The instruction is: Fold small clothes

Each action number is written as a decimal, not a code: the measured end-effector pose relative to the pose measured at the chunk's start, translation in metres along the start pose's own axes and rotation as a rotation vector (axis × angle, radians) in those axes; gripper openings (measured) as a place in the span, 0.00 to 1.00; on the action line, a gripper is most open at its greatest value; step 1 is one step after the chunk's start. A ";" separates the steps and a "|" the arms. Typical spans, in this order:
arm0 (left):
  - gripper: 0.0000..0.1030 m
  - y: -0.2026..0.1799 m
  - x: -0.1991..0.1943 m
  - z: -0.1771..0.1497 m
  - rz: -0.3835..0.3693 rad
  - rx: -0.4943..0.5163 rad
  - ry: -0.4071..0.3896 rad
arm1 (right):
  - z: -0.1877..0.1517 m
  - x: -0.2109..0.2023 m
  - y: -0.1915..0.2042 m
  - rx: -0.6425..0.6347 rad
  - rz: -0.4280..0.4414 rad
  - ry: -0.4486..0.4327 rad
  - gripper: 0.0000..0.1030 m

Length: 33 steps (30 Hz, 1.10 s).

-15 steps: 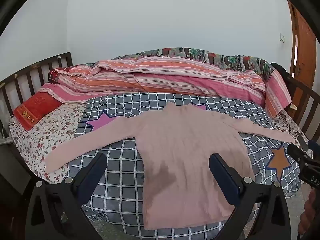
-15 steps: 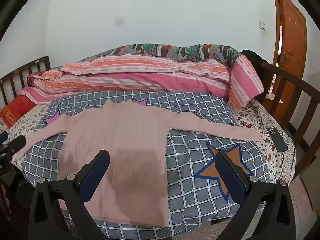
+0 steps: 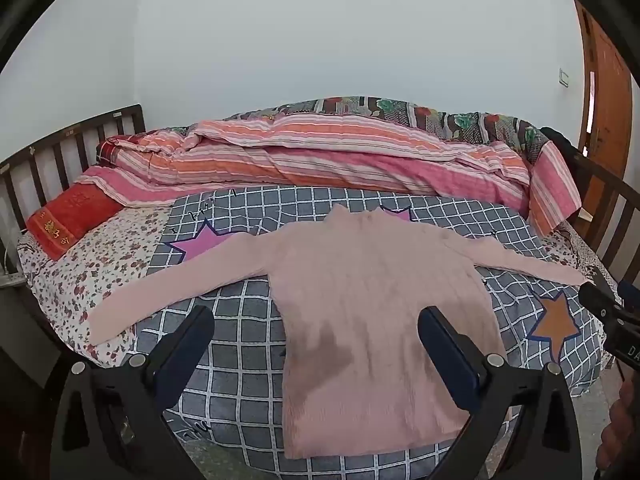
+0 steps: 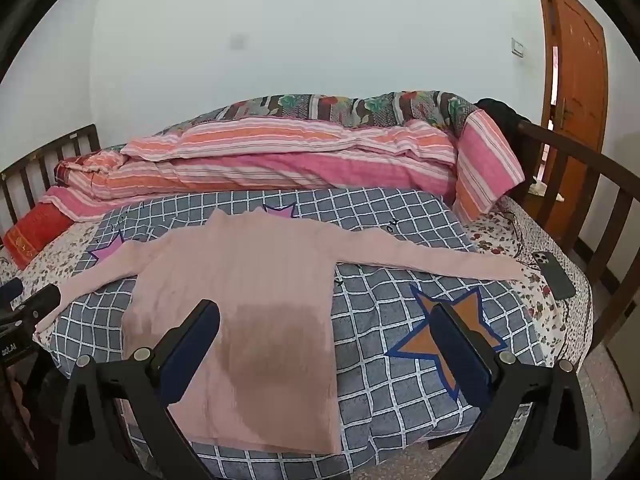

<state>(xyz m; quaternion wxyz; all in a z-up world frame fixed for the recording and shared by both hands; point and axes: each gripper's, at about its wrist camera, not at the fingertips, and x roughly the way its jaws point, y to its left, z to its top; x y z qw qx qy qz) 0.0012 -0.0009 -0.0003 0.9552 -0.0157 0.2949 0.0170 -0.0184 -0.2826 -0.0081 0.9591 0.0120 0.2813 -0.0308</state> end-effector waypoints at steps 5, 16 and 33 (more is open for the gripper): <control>1.00 0.000 -0.002 -0.002 0.008 -0.003 0.002 | -0.003 0.000 -0.002 -0.005 -0.001 -0.005 1.00; 1.00 -0.006 -0.001 -0.002 -0.005 -0.006 0.013 | -0.006 -0.004 0.006 -0.021 -0.007 -0.009 1.00; 1.00 -0.008 -0.007 -0.003 -0.015 0.005 0.008 | -0.002 -0.013 0.007 -0.024 -0.008 -0.025 1.00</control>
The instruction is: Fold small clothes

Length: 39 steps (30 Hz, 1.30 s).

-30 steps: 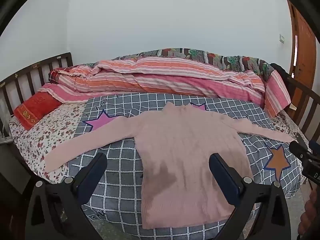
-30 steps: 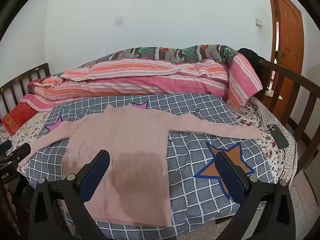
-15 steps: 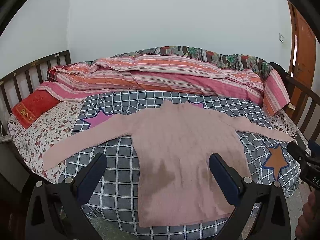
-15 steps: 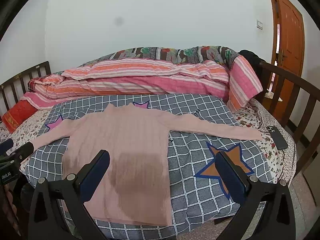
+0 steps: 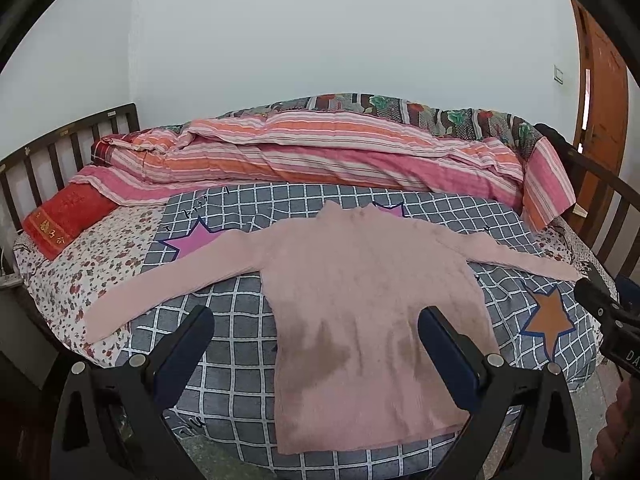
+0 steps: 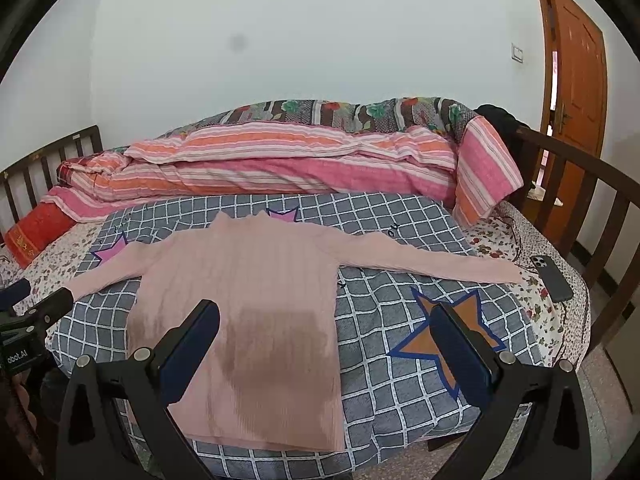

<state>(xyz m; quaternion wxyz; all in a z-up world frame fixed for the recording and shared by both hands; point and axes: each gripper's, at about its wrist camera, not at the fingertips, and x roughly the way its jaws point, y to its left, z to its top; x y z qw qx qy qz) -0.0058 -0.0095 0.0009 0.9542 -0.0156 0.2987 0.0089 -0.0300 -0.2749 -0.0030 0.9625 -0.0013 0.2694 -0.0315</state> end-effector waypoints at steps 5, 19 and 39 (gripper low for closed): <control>1.00 0.007 0.001 0.000 -0.002 -0.015 0.008 | 0.000 0.000 0.004 -0.008 0.001 0.000 1.00; 1.00 0.015 0.002 -0.003 -0.001 -0.027 0.009 | -0.002 0.001 0.009 -0.013 -0.002 -0.001 1.00; 1.00 0.020 0.008 -0.007 -0.008 -0.037 0.019 | -0.005 0.001 0.018 -0.033 0.000 -0.004 1.00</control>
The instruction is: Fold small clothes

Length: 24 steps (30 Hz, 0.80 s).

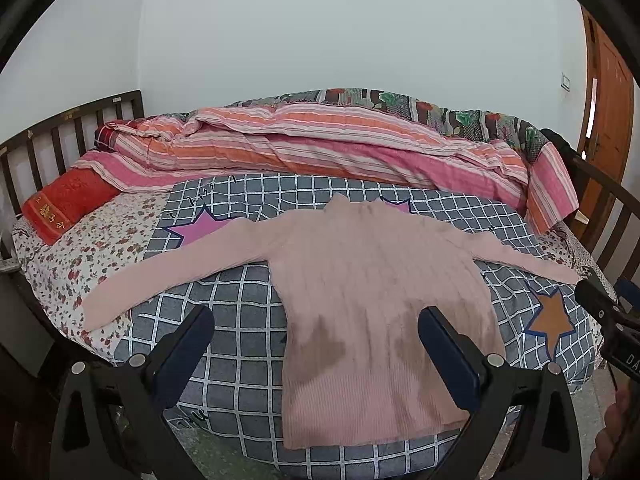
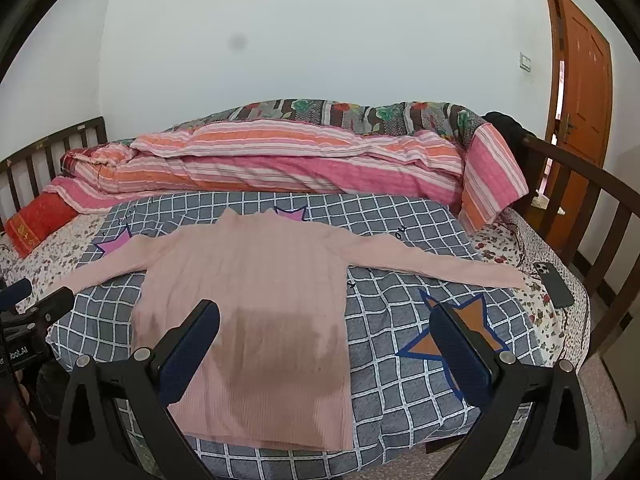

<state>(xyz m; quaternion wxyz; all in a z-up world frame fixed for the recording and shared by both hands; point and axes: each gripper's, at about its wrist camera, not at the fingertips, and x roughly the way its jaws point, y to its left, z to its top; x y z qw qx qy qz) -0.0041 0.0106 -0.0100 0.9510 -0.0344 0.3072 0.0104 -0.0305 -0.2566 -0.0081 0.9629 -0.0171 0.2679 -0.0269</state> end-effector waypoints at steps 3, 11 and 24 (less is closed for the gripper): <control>1.00 0.000 0.003 -0.001 0.002 0.003 0.003 | -0.001 0.002 0.001 0.002 0.006 0.002 1.00; 1.00 0.016 0.021 -0.007 -0.015 -0.049 -0.016 | -0.010 0.021 0.009 0.002 0.020 0.012 1.00; 0.98 0.121 0.123 -0.050 -0.102 -0.394 0.074 | -0.060 0.122 0.022 0.006 0.030 0.147 1.00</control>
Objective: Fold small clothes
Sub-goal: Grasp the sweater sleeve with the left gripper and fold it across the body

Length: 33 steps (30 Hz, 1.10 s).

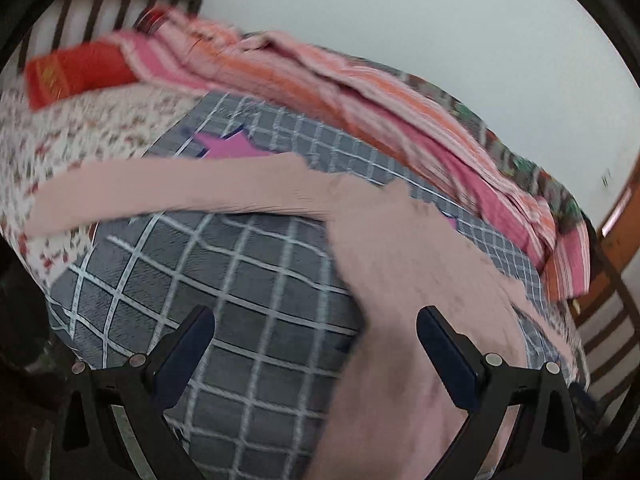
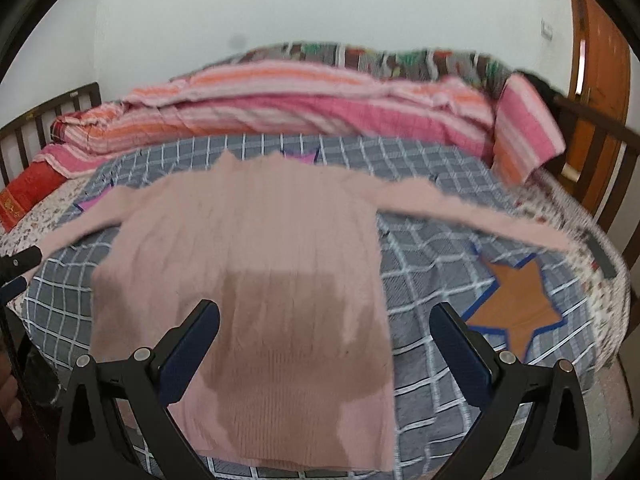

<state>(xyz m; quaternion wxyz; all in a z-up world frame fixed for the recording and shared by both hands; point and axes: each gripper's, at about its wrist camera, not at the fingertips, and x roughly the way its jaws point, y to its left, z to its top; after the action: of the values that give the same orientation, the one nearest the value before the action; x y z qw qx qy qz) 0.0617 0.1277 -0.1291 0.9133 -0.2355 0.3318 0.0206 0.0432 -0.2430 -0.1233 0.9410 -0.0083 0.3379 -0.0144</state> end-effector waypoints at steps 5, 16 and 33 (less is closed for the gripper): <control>0.88 0.042 0.031 0.013 0.014 -0.073 0.005 | -0.011 0.031 -0.003 0.016 0.044 0.046 1.00; 0.60 0.122 0.065 0.048 -0.019 -0.340 -0.071 | -0.003 0.054 0.001 -0.025 0.067 0.057 1.00; 0.07 0.071 0.050 0.122 0.243 -0.080 -0.274 | 0.021 0.059 -0.031 -0.004 0.041 -0.006 1.00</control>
<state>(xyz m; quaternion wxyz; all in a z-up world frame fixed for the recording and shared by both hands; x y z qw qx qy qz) 0.1594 0.2389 -0.1075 0.9306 -0.2246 0.2291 0.1759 0.1016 -0.2757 -0.1437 0.9422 -0.0033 0.3350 0.0057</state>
